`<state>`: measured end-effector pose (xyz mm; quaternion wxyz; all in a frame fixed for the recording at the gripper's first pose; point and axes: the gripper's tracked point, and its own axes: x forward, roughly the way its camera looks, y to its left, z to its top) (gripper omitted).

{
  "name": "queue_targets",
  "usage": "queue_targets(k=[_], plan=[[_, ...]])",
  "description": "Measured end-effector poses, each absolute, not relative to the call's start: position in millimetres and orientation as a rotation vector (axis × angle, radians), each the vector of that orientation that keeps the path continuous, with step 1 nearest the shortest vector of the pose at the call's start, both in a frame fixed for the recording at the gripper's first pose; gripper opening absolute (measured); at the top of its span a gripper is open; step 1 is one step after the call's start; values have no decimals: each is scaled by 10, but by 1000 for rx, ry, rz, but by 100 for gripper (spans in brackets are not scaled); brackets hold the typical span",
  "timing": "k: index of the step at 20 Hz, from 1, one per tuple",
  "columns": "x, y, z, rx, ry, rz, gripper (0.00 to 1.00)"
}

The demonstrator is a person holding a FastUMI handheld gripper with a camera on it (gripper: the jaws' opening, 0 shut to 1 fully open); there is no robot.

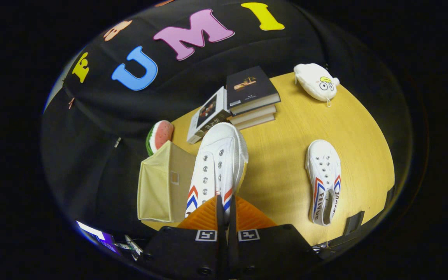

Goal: Open the storage box then place both shoes into the box .Put the left shoe in first, then the right shoe, with the right side of both shoes facing outward in a uniform manner.

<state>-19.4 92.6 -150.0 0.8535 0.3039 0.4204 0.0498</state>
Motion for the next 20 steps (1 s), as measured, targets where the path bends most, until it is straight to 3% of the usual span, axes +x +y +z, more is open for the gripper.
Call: queue_targets(k=[4, 11, 20], plan=[[20, 1473, -1127, 612, 855, 190, 5], [264, 2912, -1129, 587, 925, 369, 5], [371, 3594, -1586, 684, 1091, 336, 5]])
